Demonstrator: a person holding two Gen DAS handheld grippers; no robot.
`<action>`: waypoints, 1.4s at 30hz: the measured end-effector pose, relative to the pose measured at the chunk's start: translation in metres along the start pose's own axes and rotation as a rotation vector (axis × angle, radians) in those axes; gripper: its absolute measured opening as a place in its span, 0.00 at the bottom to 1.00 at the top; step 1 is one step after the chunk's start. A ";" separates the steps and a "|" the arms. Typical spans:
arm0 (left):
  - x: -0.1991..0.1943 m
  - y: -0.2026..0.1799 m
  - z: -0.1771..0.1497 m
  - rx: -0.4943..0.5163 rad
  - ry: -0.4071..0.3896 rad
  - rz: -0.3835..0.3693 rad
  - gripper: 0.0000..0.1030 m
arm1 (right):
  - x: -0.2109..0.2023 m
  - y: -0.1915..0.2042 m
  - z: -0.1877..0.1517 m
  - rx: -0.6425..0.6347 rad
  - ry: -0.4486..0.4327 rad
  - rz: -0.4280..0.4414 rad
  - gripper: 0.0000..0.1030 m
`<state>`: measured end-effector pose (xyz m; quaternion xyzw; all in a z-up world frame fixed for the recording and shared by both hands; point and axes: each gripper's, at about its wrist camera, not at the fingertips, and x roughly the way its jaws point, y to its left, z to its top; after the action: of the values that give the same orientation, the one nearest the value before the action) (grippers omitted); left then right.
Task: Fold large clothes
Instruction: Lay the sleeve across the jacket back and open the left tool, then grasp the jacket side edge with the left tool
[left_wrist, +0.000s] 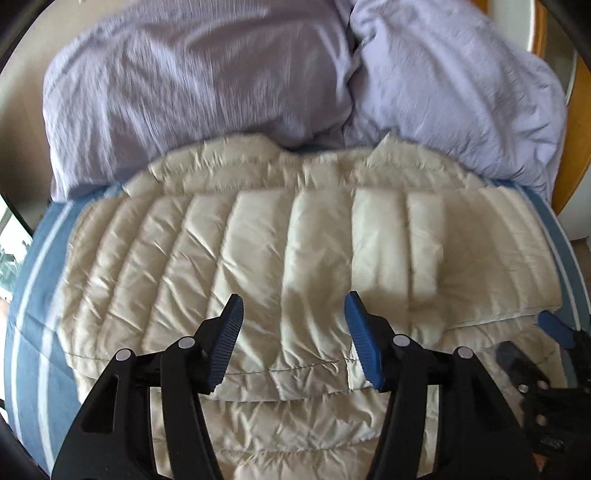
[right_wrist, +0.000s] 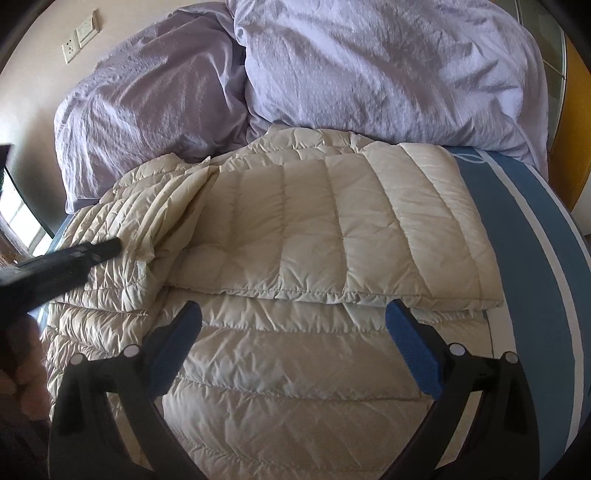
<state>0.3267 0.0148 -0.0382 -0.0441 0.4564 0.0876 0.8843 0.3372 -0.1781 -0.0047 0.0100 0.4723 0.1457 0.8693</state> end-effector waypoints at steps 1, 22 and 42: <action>0.007 -0.002 -0.003 -0.008 0.018 -0.010 0.56 | 0.000 0.000 0.000 -0.001 0.000 0.001 0.97; 0.033 -0.030 -0.007 0.002 0.037 -0.053 0.58 | 0.011 0.004 -0.002 -0.010 0.009 -0.014 0.97; -0.114 0.117 -0.101 -0.001 -0.056 0.024 0.73 | -0.079 -0.045 -0.069 -0.057 0.031 -0.052 0.97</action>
<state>0.1589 0.1007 -0.0035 -0.0363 0.4319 0.0995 0.8957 0.2514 -0.2504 0.0146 -0.0296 0.4815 0.1366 0.8653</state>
